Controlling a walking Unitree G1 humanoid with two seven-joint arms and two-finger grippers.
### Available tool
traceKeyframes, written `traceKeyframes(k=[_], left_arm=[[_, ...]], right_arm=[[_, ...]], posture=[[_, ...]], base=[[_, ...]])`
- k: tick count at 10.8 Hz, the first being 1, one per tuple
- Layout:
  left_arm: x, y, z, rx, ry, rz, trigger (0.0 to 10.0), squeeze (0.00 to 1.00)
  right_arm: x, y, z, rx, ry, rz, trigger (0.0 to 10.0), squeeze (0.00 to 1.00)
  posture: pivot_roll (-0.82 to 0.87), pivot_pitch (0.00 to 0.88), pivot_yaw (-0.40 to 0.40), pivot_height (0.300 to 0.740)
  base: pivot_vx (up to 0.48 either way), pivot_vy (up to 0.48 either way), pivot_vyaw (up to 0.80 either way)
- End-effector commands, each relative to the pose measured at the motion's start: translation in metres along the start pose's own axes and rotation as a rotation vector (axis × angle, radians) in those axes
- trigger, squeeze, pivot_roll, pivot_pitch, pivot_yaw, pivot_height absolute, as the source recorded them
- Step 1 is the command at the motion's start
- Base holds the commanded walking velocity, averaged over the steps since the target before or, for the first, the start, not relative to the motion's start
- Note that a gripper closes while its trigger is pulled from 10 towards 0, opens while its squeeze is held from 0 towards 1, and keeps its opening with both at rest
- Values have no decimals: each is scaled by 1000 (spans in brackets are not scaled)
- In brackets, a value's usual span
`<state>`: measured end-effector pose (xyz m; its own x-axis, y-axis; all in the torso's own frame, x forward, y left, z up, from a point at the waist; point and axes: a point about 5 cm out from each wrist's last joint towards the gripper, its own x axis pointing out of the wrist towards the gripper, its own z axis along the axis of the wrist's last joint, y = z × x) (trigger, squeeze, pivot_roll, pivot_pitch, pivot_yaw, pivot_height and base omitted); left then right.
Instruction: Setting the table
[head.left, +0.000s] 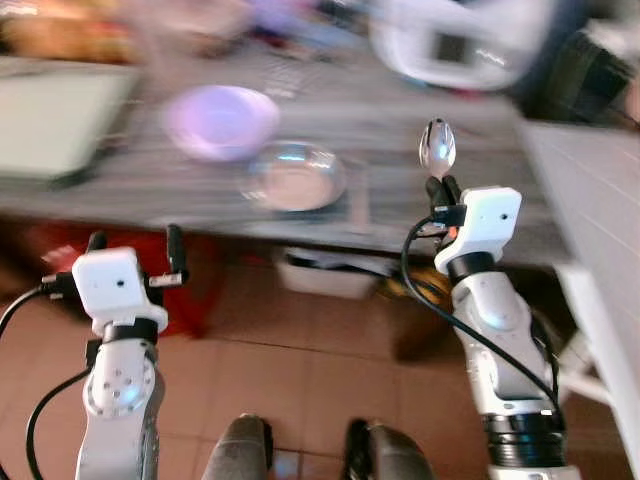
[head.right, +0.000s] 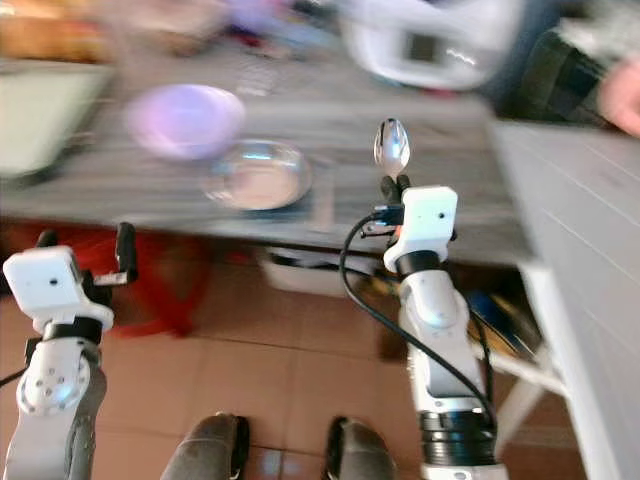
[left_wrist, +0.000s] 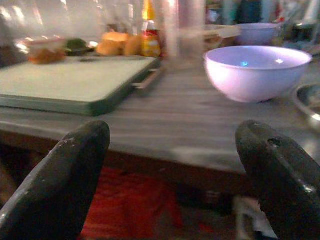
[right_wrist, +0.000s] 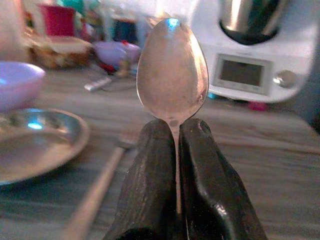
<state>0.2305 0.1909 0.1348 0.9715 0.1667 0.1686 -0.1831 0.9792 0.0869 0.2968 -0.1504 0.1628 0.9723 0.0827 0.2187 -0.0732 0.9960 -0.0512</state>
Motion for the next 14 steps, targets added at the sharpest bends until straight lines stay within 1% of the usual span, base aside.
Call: traceKeyframes(k=[1,3,4,5,7,8,9,10,11,14], left_arm=[[-3,-9,-6,32,9,-72,10000,0],[-3,-13,-15,13,26,-110,10000,0],[-2,-15,-15,4,19,-138,10000,0],[0,-19,-15,1,10,-159,10000,0],[3,-19,-11,-2,-5,-166,10000,0],[4,-20,-10,-6,-12,-173,10000,0],[4,-22,-8,-11,-20,-189,10000,0],[4,-23,-6,-15,-27,-195,10000,0],[4,-24,-5,-20,-33,-196,10000,0],[5,-22,-4,-18,-36,-195,10000,0]], right_arm=[[-5,-15,-4,-15,5,-70,10000,0],[-13,-31,-9,-39,24,-163,10000,0],[-17,-36,-13,-51,39,-204,10000,0],[-20,-40,-20,-41,60,-235,10000,0],[-20,-41,-23,-19,80,-258,10000,0],[-19,-41,-25,12,98,-270,10000,0],[-16,-42,-27,49,113,-291,10000,0],[-14,-44,-27,63,117,-299,10000,0],[-15,-45,-26,58,114,-299,10000,0],[-18,-39,-25,74,110,-265,10000,0]], posture=[[72,78,-12,740],[65,55,-9,740],[58,55,-7,740],[53,65,-2,740],[51,99,1,740],[50,116,2,740],[51,130,2,740],[52,135,3,740],[53,142,4,740],[50,147,5,740]], base=[[0,0,0],[0,0,0],[0,0,0],[0,0,0],[0,0,0],[0,0,0],[266,0,0],[345,0,0],[352,0,0],[371,0,0]])
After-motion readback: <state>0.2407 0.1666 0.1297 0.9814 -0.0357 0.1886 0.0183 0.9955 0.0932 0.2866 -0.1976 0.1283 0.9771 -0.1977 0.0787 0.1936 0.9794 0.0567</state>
